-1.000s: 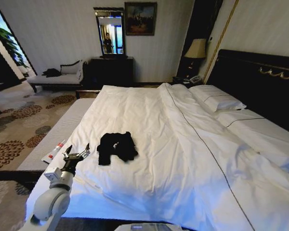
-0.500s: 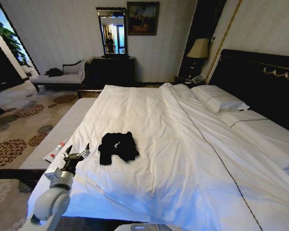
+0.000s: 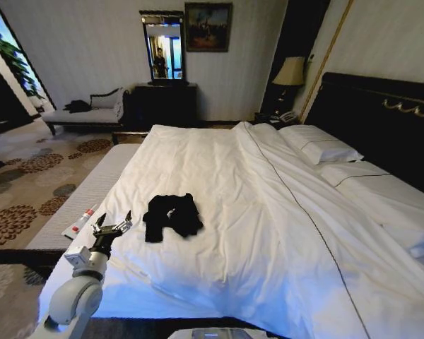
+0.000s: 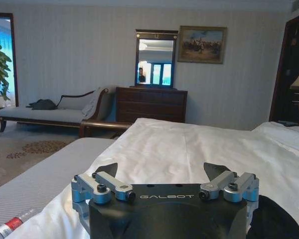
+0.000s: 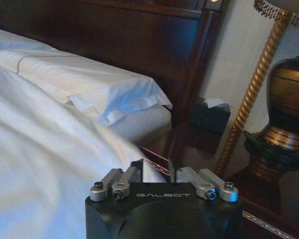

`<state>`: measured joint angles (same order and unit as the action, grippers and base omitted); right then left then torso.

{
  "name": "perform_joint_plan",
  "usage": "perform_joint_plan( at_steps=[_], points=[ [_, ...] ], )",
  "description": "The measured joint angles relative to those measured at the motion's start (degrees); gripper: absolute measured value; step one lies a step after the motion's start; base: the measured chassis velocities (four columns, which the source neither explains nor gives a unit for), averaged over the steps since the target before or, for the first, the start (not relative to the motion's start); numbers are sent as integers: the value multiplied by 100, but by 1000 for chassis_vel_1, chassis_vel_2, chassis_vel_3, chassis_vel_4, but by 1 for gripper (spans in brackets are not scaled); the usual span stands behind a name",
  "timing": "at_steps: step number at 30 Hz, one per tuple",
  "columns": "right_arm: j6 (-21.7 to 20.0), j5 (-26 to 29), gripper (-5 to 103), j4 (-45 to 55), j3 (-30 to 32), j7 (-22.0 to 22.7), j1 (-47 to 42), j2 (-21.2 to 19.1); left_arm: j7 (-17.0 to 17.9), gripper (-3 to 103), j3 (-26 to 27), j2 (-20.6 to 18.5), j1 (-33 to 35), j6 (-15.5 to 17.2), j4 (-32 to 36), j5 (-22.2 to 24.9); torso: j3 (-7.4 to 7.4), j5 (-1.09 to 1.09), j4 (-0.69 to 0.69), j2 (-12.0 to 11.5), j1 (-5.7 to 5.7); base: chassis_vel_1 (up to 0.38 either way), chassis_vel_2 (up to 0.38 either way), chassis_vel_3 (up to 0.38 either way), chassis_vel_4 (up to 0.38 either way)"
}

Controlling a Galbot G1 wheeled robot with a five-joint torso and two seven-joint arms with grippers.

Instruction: Fold the clothes on the bed.

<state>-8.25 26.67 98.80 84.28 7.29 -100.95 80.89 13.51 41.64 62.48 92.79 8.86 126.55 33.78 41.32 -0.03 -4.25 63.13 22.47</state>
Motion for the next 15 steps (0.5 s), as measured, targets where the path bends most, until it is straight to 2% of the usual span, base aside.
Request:
perform_joint_plan(
  at_steps=[2,5,7,10,11,13,14,15],
  points=[
    [6,0,29,23,0,-1,-15,7,0,99,1,0,7,0,1,0,0,0,2,0,0,0,0,0,0],
    [14,26,45,74,62,-5,-48,-15,0,99,18,-11,23,0,2,1,0,2,3,0,1,0,0,0,0],
    [17,35,45,87,74,-6,-53,-22,1,99,20,-14,23,0,2,1,0,2,3,0,0,0,0,0,0],
    [112,89,61,178,101,-69,-65,-43,1,99,17,-25,8,0,-3,7,0,3,4,0,0,0,0,0,0],
    [112,89,61,178,101,-69,-65,-43,1,99,17,-25,8,0,-3,7,0,3,4,0,0,0,0,0,0],
    [279,109,73,219,65,-148,-64,-49,0,99,7,-26,0,0,-5,8,0,2,4,0,0,0,0,0,0],
    [385,126,73,248,29,-195,-62,-52,1,99,4,-26,-2,0,-6,8,0,2,4,0,0,0,0,0,0],
    [520,147,78,312,-30,-250,-60,-57,0,99,3,-23,-2,0,-8,8,0,3,4,0,0,0,0,0,0]
  ],
)
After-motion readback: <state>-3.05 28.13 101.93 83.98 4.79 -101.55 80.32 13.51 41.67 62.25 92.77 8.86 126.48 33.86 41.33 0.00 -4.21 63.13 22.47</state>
